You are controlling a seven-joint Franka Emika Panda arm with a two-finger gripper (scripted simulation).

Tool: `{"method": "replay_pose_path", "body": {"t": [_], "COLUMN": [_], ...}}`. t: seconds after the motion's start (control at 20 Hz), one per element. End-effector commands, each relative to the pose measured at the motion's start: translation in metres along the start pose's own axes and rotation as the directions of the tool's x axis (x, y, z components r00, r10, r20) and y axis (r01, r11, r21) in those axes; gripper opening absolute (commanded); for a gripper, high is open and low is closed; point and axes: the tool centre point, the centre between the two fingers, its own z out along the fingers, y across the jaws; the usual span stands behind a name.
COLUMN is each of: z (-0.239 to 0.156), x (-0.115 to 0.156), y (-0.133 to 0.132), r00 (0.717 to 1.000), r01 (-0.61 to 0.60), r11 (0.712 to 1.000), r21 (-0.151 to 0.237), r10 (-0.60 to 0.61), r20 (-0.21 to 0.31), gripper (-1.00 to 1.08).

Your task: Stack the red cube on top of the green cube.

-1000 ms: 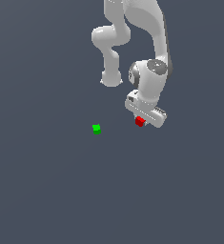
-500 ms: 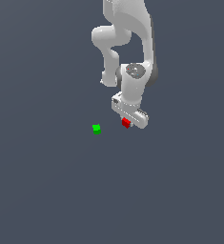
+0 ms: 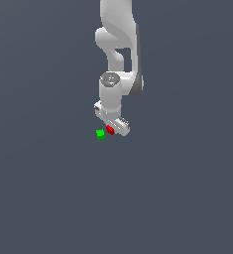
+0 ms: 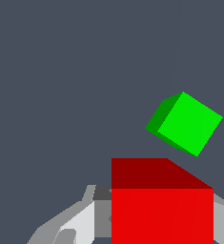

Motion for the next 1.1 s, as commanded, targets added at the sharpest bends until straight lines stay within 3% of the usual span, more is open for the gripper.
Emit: {"method": "replay_pose_path", "body": {"t": [0.0,0.4,0.8,0.85,1.05], "z": [0.005,0.015,0.016,0.016,0.016], "x": [0.013,0.04,0.044,0.044,0.044], "y": [0.015,0.044,0.046,0.046,0.046], "r00": [1.0,1.0,1.0,1.0,1.0], "r01": [0.002,0.002,0.002,0.002,0.002], "r11": [1.0,1.0,1.0,1.0,1.0], "r21": [0.001,0.001,0.001,0.001,0.001], "r10": [-0.002,-0.002,-0.002,-0.002,-0.002], "r20": [-0.001,0.0,0.0,0.0,0.0], "gripper": [-1.0,-1.0,-1.0,1.0,1.0]}}
